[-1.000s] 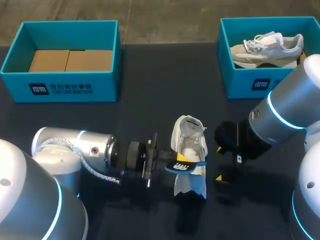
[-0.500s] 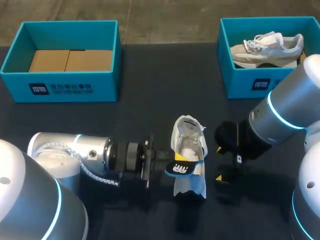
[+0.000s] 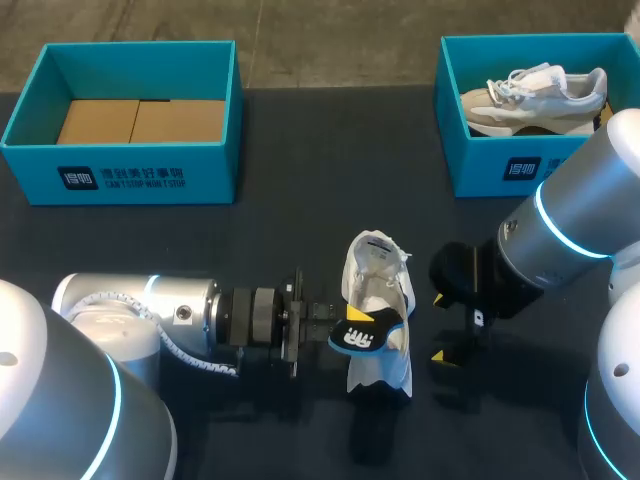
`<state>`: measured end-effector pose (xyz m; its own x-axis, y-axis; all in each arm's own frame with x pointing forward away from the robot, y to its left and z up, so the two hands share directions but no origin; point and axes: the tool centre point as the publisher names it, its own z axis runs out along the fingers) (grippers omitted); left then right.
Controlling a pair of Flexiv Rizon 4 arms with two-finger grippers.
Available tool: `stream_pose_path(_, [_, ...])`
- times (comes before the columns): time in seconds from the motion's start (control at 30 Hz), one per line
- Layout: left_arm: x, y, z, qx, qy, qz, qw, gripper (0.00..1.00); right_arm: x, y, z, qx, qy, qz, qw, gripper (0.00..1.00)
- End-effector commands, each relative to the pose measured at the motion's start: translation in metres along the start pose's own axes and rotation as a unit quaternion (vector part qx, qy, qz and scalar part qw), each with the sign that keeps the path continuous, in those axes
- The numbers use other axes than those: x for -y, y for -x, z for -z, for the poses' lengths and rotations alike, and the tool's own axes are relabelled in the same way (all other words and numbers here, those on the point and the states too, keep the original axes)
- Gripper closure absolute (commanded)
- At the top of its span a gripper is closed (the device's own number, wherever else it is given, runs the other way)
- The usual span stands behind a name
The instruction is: Take the shoe out of the shoebox, open the shoe tongue, remove and reinsert the insole, then place the shoe into the shoebox
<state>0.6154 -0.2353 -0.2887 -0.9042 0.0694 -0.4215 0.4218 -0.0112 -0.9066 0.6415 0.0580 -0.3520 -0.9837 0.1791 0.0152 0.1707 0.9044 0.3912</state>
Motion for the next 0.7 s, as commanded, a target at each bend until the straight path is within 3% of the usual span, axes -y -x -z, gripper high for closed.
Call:
stream_pose_path(0.03, [-0.003, 0.0, -0.002, 0.003, 0.004, 0.001, 1.0, 1.0, 0.0, -0.001, -0.002, 0.002, 0.0, 0.0, 1.0, 0.0])
stream_pose_path(0.7, [-0.016, 0.004, 0.006, 0.011, 0.029, -0.003, 1.0, 1.0, 0.0, -0.001, -0.002, 0.002, 0.0, 0.0, 1.0, 0.0])
